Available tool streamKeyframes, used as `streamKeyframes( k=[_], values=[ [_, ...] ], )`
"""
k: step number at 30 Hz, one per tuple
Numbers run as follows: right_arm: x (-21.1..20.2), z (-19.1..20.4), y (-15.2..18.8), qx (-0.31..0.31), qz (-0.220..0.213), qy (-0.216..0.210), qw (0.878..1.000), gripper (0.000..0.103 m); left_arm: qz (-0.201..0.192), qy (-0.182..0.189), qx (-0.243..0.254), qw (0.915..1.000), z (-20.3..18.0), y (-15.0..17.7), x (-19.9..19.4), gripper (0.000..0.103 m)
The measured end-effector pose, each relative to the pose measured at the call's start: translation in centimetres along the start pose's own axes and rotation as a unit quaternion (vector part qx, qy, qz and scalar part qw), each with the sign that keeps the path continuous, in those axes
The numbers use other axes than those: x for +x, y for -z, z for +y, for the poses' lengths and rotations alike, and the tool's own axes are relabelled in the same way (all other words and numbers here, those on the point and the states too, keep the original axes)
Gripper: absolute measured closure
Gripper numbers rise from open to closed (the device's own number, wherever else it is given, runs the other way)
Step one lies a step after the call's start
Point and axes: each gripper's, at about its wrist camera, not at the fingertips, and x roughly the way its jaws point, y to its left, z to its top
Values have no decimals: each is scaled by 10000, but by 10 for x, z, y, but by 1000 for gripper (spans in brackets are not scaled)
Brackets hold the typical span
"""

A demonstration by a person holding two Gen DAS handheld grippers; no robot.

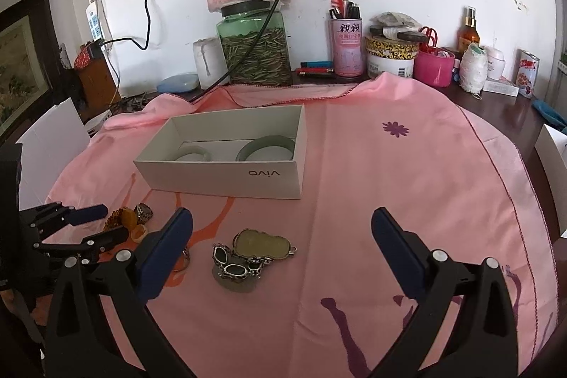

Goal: Organize jewelry
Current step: 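Withdraw both tools from the box toward the remaining jewelry, then grasp the amber bead chain with the left tool while the right tool grasps the silver chain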

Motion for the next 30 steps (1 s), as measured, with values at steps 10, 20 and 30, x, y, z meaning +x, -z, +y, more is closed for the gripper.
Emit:
streamKeyframes(
  k=[10, 20, 30],
  values=[
    [3, -5, 3, 47, 136, 80, 9999, 7, -56, -59, -587, 9982, 30, -4, -3, 77],
    [12, 28, 21, -832, 625, -63, 9946, 34, 26, -85, -416, 9991, 22, -3, 1, 64],
    [25, -1, 18, -156, 895, 85, 9958, 48, 85, -210, -308, 9993, 16, -1, 3, 40]
  ],
)
